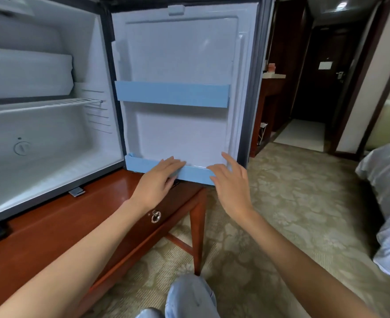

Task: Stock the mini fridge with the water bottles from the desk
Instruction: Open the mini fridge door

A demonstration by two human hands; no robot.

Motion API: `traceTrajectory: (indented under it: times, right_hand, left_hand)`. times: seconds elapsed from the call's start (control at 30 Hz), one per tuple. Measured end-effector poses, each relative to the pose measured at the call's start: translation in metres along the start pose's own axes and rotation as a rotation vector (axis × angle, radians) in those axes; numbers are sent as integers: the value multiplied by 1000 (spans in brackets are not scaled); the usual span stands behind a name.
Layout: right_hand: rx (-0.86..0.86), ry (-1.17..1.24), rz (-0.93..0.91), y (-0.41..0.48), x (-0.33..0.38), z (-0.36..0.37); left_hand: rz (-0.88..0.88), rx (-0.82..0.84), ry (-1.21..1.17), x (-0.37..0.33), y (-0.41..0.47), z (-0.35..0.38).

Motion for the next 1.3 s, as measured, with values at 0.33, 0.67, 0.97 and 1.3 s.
traceTrajectory:
  times: [0.33, 0.67, 0.97, 1.3]
  right_hand:
    - [247, -35, 185, 60, -42, 69]
    - [277, 260, 286, 96, -43, 145]
    - [386, 428, 367, 121, -61, 178]
    - [445, 471, 315, 99, -62, 171]
  left_hand:
    - [49, 84, 123, 29, 40, 29]
    - [-13, 230, 280, 31, 94, 69]
    - [-117, 423, 562, 39, 123, 97]
    - [-54, 474, 792, 43, 124, 111]
Point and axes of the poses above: each hand's wrist, its own y-axis towards the middle knuckle, its own z-axis out of the palm, x = y × z, the point moved 7 cm from there along y, towards the middle knuckle, and after that the axes turned 5 degrees about -x, right-handed, at the moved point
